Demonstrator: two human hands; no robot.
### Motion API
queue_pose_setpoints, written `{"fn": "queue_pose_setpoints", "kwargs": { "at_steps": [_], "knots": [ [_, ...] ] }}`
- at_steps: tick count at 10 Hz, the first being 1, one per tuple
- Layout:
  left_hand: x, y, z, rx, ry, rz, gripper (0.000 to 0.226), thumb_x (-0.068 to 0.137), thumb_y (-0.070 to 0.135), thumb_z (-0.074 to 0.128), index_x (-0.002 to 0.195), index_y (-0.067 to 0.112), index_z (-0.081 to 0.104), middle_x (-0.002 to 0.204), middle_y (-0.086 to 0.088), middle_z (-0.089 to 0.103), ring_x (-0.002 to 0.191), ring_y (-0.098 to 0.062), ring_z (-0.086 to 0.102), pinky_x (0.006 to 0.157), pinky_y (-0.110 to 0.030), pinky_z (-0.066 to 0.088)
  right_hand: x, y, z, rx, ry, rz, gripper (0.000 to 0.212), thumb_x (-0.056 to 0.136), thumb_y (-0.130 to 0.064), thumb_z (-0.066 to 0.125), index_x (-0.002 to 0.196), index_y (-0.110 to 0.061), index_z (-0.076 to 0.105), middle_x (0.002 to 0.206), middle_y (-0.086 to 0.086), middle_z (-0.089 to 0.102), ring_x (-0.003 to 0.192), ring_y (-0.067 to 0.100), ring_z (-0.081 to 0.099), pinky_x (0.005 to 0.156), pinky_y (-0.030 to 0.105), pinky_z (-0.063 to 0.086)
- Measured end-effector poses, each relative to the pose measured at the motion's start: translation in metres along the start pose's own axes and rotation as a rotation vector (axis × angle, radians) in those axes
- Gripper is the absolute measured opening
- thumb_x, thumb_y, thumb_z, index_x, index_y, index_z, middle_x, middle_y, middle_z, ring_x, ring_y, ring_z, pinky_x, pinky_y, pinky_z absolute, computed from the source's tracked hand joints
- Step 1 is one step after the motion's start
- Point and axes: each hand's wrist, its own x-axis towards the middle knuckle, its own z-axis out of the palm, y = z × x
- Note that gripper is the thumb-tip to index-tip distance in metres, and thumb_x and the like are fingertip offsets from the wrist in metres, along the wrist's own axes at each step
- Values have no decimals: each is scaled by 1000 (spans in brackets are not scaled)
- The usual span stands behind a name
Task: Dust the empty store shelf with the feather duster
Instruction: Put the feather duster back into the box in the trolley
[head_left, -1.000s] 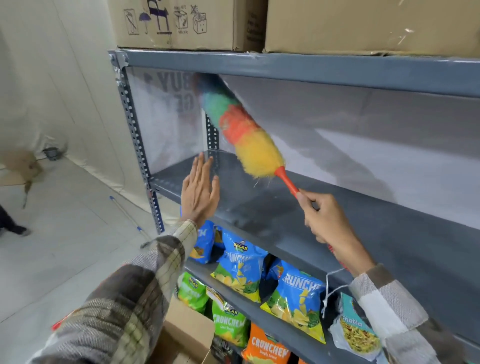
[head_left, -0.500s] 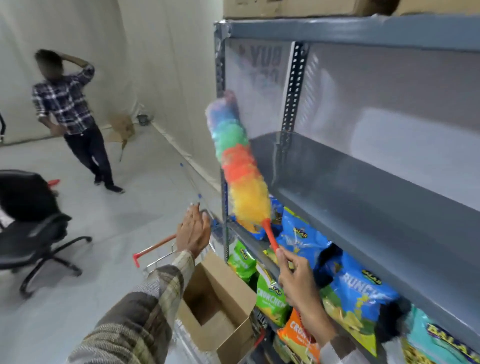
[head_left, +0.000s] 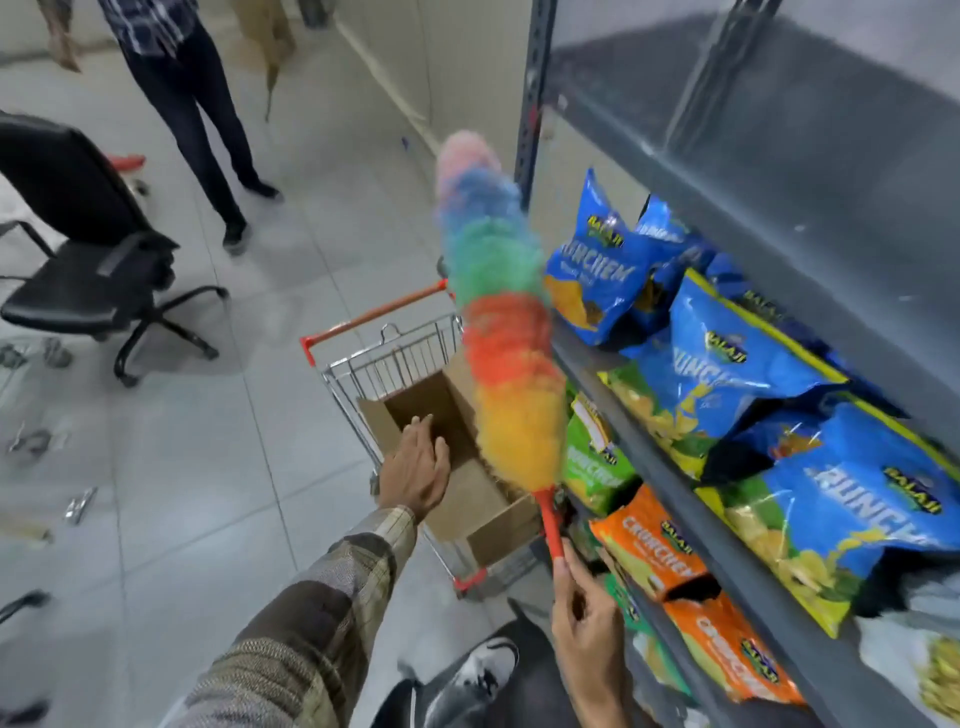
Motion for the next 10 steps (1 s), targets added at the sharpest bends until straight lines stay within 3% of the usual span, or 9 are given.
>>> {"fn": "queue_pose_setpoints", "kwargs": {
  "at_steps": [1,2,3,4,6,7,8,9,10],
  "knots": [
    [16,-33,55,30,-85,-45,54,110,29,28,158,5,29,164,-16,36,152,-31,35,119,-47,33,12,55,35,-70,-107,154,39,98,-33,52,130,-17,66,113,-9,76,83,-8,64,67,9,51],
    [22,-46,77,67,-104,-24,51,110,25,29,154,1,33,159,-19,41,148,-34,39,117,-48,35,26,74,51,-106,-168,230,36,99,-35,50,127,-20,69,74,-28,71,62,-3,61,53,24,50],
    [51,-76,123,80,-162,-48,51,110,25,29,154,1,36,157,-18,44,146,-35,42,115,-48,39,63,115,93,-113,-207,310,32,102,-31,48,113,-17,74,41,-10,44,43,11,43,46,32,32],
    [60,-94,149,82,-171,-107,50,108,29,30,152,7,41,154,-14,49,141,-33,48,113,-49,41,95,137,121,-109,-219,383,32,102,-23,47,103,-5,74,49,0,42,51,20,43,49,42,34],
    [93,-123,192,63,-219,-150,45,108,29,34,143,4,48,145,-17,53,133,-33,52,106,-49,43,159,162,169,-113,-359,531,28,103,-24,46,112,-20,71,49,-5,46,37,12,43,38,25,31],
    [96,-132,207,52,-286,-229,46,110,28,24,141,2,45,144,-18,48,135,-30,46,99,-43,42,185,165,190,-59,-443,698,26,99,-11,42,88,-16,64,50,4,44,31,13,37,34,23,27],
    [91,-135,212,38,-328,-226,46,111,27,25,139,-1,46,144,-19,46,137,-31,43,98,-43,43,201,171,201,-70,-465,782,23,99,-9,43,84,-4,61,55,6,46,33,12,39,34,25,29],
    [87,-136,217,90,-365,-114,46,110,30,31,140,-2,46,150,-21,45,142,-36,43,109,-51,40,216,182,208,-3,-557,891,24,100,0,34,110,2,56,68,9,51,33,7,45,29,20,37],
    [84,-138,220,99,-417,-89,49,110,33,31,141,-2,46,153,-21,44,143,-35,43,113,-53,38,218,182,204,50,-576,936,22,100,3,28,106,0,49,67,11,52,30,8,48,29,19,43]
  ]
}}
